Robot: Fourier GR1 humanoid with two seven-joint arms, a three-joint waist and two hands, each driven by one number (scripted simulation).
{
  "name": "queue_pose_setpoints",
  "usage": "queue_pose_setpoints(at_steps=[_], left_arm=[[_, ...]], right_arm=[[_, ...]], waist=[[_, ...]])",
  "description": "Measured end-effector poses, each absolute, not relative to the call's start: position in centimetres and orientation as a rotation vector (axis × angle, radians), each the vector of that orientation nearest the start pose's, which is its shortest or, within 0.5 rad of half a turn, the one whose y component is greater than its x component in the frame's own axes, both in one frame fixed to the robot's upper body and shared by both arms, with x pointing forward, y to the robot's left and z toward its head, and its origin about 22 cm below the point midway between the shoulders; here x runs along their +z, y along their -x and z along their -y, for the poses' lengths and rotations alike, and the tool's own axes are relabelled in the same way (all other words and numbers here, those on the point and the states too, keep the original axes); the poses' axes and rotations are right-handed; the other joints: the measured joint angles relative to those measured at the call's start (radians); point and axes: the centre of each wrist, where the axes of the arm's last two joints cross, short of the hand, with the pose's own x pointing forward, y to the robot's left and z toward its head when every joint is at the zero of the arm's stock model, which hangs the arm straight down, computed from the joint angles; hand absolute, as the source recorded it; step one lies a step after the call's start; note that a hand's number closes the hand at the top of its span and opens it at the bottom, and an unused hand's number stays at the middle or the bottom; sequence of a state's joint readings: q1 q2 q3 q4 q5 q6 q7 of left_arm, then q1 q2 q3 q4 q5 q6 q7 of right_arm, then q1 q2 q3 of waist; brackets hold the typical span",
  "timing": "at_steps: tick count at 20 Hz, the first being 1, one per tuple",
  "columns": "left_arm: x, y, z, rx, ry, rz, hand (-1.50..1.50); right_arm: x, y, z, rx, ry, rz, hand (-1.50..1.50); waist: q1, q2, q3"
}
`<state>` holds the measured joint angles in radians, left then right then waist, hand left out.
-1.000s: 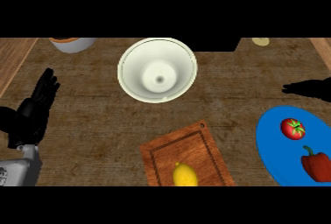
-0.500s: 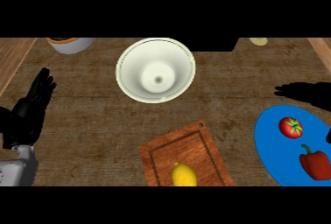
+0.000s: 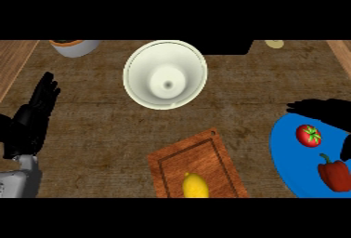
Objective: Pick the tomato from the plate and place it in the bowl
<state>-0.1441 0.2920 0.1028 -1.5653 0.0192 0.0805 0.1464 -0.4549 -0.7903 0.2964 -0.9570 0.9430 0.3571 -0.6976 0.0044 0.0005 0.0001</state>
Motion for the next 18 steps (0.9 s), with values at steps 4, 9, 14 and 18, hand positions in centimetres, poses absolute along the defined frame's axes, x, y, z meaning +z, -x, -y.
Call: queue_pose_setpoints(at_steps=[4, 9, 14, 18], left_arm=[[6.2, -27.2, -30.3, -0.070, -0.323, 1.570, 0.00], [6.2, -28.2, -30.4, -0.071, -0.332, 1.568, 0.00], [5.8, -27.8, -31.1, -0.077, -0.327, 1.569, 0.00], [6.1, -27.4, -31.2, -0.079, -0.322, 1.572, 0.00]], right_arm=[[5.8, -32.8, 39.7, 1.870, 0.424, 1.063, -1.50], [5.2, -33.3, 38.9, 1.864, 0.446, 1.063, -1.50], [3.8, -33.6, 38.0, 1.864, 0.413, 1.016, 1.50], [3.2, -34.3, 37.6, 1.894, 0.374, 1.034, 1.50]], waist=[[0.000, 0.000, -0.001], [-0.002, -0.001, -0.002], [0.001, 0.000, -0.001], [0.005, -0.003, -0.005]])
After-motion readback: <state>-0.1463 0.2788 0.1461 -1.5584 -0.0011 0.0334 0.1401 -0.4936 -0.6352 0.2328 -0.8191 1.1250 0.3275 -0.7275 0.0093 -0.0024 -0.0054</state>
